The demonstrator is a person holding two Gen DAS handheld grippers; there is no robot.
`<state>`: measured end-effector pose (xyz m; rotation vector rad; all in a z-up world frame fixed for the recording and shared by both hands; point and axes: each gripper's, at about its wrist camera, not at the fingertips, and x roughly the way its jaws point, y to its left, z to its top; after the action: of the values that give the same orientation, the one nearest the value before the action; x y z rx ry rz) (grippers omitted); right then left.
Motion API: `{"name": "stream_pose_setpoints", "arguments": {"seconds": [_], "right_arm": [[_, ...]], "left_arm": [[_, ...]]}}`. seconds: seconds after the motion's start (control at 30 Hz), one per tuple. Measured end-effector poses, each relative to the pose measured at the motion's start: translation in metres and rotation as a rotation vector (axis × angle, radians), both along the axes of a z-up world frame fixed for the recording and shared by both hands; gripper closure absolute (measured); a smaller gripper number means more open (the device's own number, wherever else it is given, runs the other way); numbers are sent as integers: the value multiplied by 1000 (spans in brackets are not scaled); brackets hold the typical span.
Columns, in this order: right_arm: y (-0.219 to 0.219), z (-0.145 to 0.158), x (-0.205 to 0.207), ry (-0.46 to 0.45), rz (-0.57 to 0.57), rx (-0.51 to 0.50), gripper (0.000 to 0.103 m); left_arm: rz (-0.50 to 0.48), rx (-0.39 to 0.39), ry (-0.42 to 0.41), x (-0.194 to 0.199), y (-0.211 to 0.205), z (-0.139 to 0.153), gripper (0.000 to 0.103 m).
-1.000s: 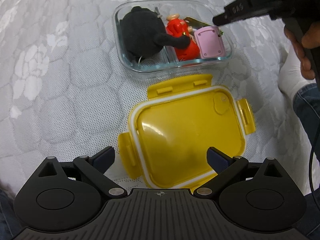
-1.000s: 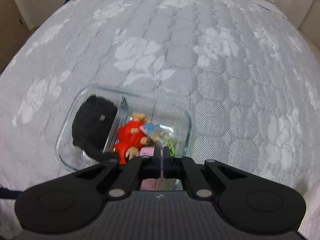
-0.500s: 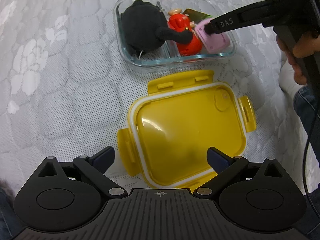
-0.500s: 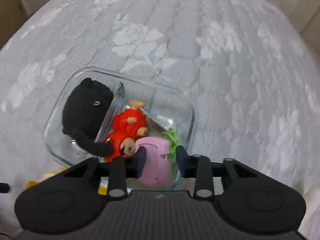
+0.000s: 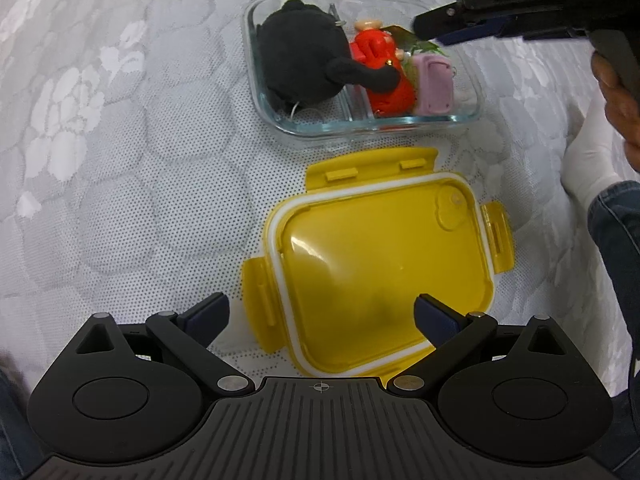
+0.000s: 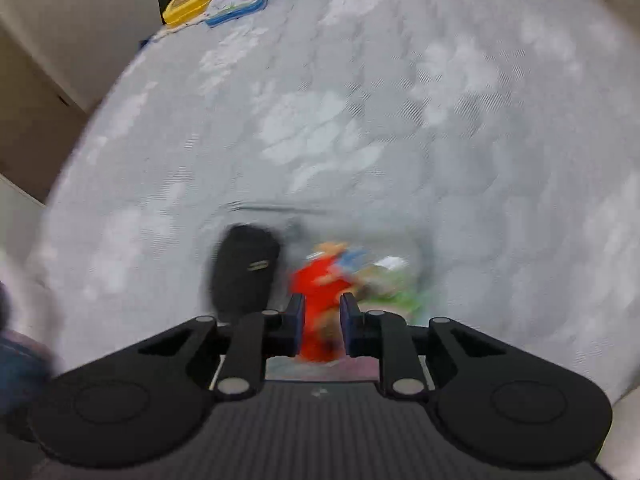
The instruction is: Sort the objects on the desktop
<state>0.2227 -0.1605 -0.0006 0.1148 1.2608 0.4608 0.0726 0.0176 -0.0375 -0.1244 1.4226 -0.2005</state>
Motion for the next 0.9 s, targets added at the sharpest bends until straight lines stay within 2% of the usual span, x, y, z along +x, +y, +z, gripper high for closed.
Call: {"name": "stream_pose_setpoints", "arguments": {"seconds": [0.1,0.27,0.37,0.5,0.63,0.9], "right_arm": [[-4,-14,3,136,-125,84,80],[-8,-44,9,264,-258,88,79],[-2,-49,5,258,-227,86,80],[13,-45,-2,218,-120,74,91],[21,-45,-4,232,-77,86,91],[33,-57,-3,268,-71,49,90]], "left_arm": [[11,0,4,1,2,-1,2],[13,-5,15,2,3,-3,2],[13,-11,20,2,4,-3,2],[20,-12,21,4,6,-3,2],[20,-12,23,4,5,-3,2],[12,-12,36,4,4,-4,2]]}}
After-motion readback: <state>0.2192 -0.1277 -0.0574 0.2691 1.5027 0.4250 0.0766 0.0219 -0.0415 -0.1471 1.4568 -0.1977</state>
